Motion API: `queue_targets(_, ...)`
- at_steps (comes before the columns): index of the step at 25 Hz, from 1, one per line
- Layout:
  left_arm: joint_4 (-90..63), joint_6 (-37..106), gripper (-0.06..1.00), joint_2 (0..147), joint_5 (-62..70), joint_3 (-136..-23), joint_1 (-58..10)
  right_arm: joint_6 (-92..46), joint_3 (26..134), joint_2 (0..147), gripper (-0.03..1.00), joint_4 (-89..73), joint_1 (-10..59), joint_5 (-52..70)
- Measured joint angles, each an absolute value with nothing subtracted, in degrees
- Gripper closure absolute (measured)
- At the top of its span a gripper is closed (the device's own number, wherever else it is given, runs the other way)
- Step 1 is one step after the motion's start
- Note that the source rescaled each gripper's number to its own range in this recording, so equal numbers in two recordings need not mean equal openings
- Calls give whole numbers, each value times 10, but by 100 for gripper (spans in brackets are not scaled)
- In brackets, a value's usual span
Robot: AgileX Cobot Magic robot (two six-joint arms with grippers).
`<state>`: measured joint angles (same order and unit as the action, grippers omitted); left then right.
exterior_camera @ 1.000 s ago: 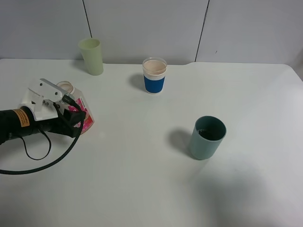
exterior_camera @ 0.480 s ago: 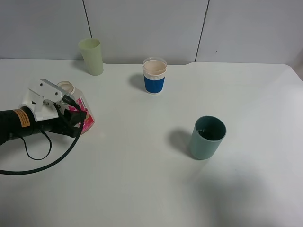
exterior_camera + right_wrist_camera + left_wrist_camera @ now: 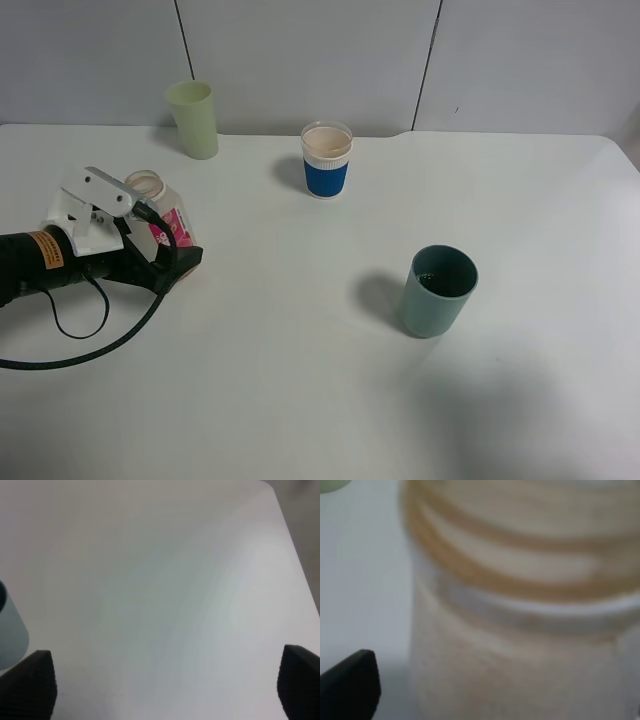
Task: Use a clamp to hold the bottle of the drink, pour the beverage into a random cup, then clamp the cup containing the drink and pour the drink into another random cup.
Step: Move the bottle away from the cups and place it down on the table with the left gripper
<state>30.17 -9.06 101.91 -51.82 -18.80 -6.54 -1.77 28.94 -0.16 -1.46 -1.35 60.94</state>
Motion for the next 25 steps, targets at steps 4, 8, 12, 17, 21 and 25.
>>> queue_targets(4,302,-91,-6,1019,-518,-188,-65,-18,289,-2,33,-15,-13,609)
queue_targets(8,301,-91,-6,1010,-498,-188,-68,-18,289,-2,33,-15,-13,609)
queue_targets(12,288,-91,-6,966,-480,-175,-80,-18,289,-2,33,-15,-13,609)
queue_targets(17,241,-92,-6,876,-450,-145,-101,-18,289,-2,33,-15,-13,609)
queue_targets(21,194,-92,-6,796,-394,-129,-120,-18,289,-2,33,-15,-13,609)
queue_targets(25,160,-92,-6,704,-313,-127,-137,-18,289,-2,33,-15,-13,609)
